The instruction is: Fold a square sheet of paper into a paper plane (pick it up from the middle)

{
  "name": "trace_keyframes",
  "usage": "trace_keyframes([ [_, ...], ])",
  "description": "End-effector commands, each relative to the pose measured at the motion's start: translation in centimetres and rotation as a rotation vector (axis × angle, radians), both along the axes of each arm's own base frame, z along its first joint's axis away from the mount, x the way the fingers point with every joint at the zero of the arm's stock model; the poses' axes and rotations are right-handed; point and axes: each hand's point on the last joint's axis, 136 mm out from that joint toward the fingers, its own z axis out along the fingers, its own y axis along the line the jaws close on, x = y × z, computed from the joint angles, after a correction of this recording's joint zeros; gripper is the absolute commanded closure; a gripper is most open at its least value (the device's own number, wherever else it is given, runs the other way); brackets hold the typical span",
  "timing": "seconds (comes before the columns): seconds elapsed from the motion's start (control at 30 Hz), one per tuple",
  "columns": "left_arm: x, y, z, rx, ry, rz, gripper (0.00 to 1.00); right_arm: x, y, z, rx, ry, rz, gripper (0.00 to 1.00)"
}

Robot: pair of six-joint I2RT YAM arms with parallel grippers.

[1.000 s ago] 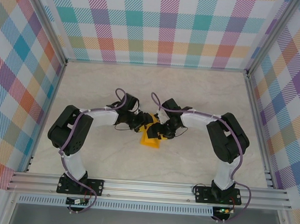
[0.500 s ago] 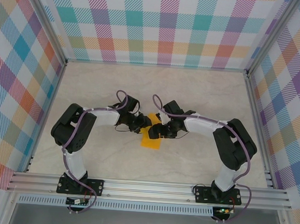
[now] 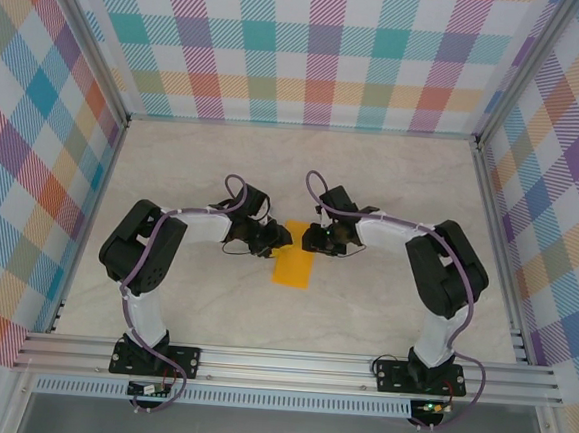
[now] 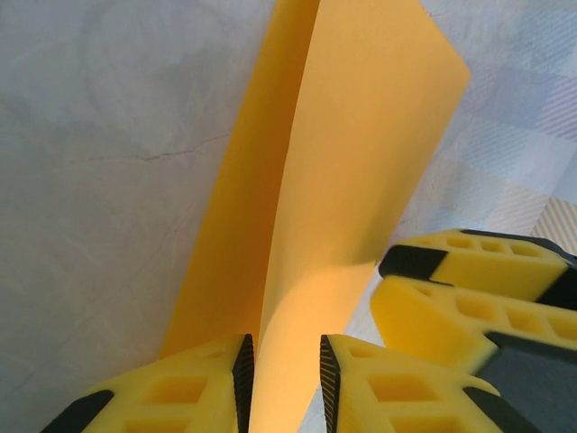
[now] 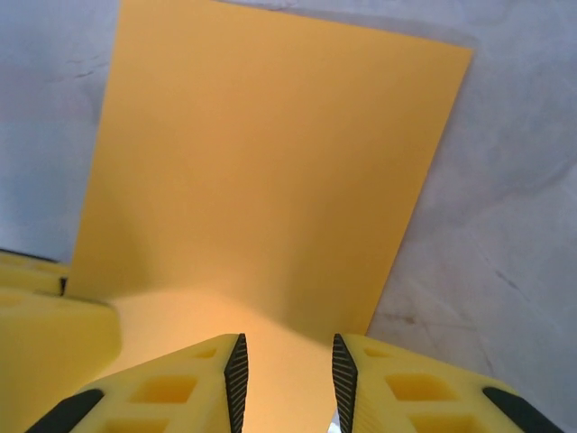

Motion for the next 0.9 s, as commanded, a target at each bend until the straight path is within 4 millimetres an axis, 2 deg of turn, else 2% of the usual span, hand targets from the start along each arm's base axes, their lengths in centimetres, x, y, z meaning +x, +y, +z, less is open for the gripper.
trace_keyframes([
  [0.0, -1.3, 0.2, -0.5, 0.016, 0.034, -0.024, 0.72, 0.6, 0.5, -0.1, 0.009, 0.016, -0.027, 0.67],
  [0.13, -2.1, 0.4, 0.0, 0.008, 0.041, -0.031, 0.68, 0.3, 0.0, -1.1, -0.024, 0.046, -0.044, 0.68],
  [0.3, -4.4, 0.6, 1.3, -0.024, 0.049, -0.063, 0.62, 0.1, -0.9, -2.1, -0.081, 0.075, -0.068, 0.68],
  [0.4, -5.9, 0.2, 2.0, -0.039, 0.048, -0.084, 0.62, 0.1, -1.1, -2.4, -0.101, 0.084, -0.074, 0.68],
  [0.5, -6.4, -0.2, 2.9, -0.058, 0.035, -0.096, 0.62, 0.2, -1.3, -2.6, -0.115, 0.089, -0.081, 0.68],
  [0.7, -5.8, -1.8, 4.8, -0.119, -0.008, -0.118, 0.65, 0.2, -1.2, -2.7, -0.115, 0.104, -0.087, 0.68],
  [0.87, -4.4, -2.9, 5.2, -0.154, -0.036, -0.112, 0.64, 0.1, -0.3, -1.6, -0.057, 0.106, -0.073, 0.68],
])
